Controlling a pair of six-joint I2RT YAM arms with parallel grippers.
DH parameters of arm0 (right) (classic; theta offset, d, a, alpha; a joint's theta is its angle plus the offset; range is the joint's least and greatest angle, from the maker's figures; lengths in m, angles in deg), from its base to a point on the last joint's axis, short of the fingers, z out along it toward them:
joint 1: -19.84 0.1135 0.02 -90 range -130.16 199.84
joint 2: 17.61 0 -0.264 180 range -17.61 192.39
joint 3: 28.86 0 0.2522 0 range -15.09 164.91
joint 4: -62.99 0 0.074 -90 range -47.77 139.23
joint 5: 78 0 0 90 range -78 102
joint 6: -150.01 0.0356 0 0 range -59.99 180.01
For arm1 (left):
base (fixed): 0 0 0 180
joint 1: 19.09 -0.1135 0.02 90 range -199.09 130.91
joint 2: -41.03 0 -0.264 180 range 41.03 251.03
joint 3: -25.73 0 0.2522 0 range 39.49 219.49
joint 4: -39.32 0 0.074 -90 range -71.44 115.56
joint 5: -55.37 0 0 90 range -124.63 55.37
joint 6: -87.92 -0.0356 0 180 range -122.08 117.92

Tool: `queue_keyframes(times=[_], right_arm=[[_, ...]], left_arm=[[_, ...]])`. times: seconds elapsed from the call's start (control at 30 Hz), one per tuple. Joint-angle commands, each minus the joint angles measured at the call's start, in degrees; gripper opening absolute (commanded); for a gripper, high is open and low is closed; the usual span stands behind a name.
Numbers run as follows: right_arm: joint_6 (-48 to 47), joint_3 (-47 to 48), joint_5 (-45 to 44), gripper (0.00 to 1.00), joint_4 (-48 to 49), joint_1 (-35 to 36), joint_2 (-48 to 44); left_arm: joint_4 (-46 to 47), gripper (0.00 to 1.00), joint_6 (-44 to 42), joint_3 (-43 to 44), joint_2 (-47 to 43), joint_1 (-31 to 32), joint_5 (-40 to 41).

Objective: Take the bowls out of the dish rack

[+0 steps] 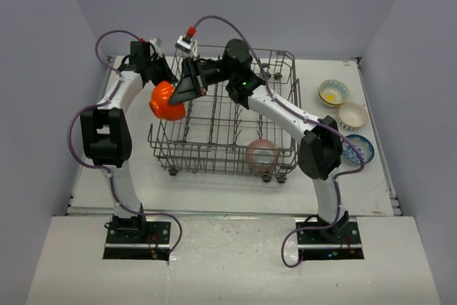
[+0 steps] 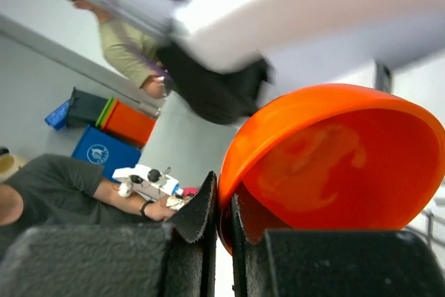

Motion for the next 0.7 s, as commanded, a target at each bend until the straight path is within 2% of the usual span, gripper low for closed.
queue_keyframes(times=[0.0,0.1,0.13,0.2,0.23,0.3,0.33,0.4,0.43,0.47,0.53,0.57,0.6,0.63,0.67], right_arm=[[16.41,7.60,2.61,0.00,17.21,-1.01,-3.71],[11.27,10.52,2.96,0.00,9.17,-3.29,-4.49],[-0.25,11.13,2.35,0.00,-6.27,-4.17,-5.28],[-10.60,12.71,-0.54,0.00,-19.38,-7.50,-6.86],[-20.65,13.85,-2.30,0.00,-33.44,-8.65,-6.87],[-28.37,16.76,-7.13,0.00,-44.09,-12.42,-7.57],[-34.23,17.29,-11.93,0.00,-51.96,-13.48,-7.83],[-39.19,18.17,-18.98,0.00,-58.69,-16.29,-8.80],[-43.91,19.04,-27.63,0.00,-65.77,-16.83,-9.24],[-45.70,20.09,-32.94,0.00,-68.63,-17.18,-9.68],[-48.43,19.49,-43.83,0.00,-72.68,-17.80,-12.56],[-48.79,16.97,-53.11,0.00,-72.87,-18.24,-14.06],[-49.14,15.72,-57.47,0.00,-73.40,-18.50,-15.47],[-49.67,14.93,-65.60,0.00,-74.01,-19.03,-17.57],[-50.54,14.83,-69.42,0.00,-74.71,-19.21,-18.29]], left_arm=[[-7.00,0.00,0.78,-2.64,4.01,-1.45,7.78],[-7.26,0.00,0.51,-2.73,3.83,-1.45,8.22],[-7.26,0.00,0.43,-2.73,3.83,-1.45,8.22],[-7.26,0.00,0.43,-3.17,3.74,-1.45,8.04],[-7.26,0.00,0.43,-3.26,3.66,-1.45,8.04],[-7.26,0.00,0.43,-3.34,3.65,-1.45,8.04],[-7.26,0.00,0.43,-3.34,3.65,-1.45,8.04],[-7.18,0.00,0.34,-3.52,3.74,-1.45,7.95],[-7.18,0.00,0.25,-3.52,3.74,-1.45,7.95],[-7.18,0.00,0.25,-3.69,3.83,-1.45,7.95],[-7.00,0.00,0.16,-4.04,3.74,-1.45,8.04],[-7.00,0.00,0.16,-4.40,3.74,-1.45,8.04],[-7.00,0.00,0.07,-4.49,3.83,-1.45,8.04],[-6.74,0.00,0.16,-4.92,3.92,-1.45,8.04],[-6.65,0.00,0.16,-5.01,3.83,-1.45,7.87]])
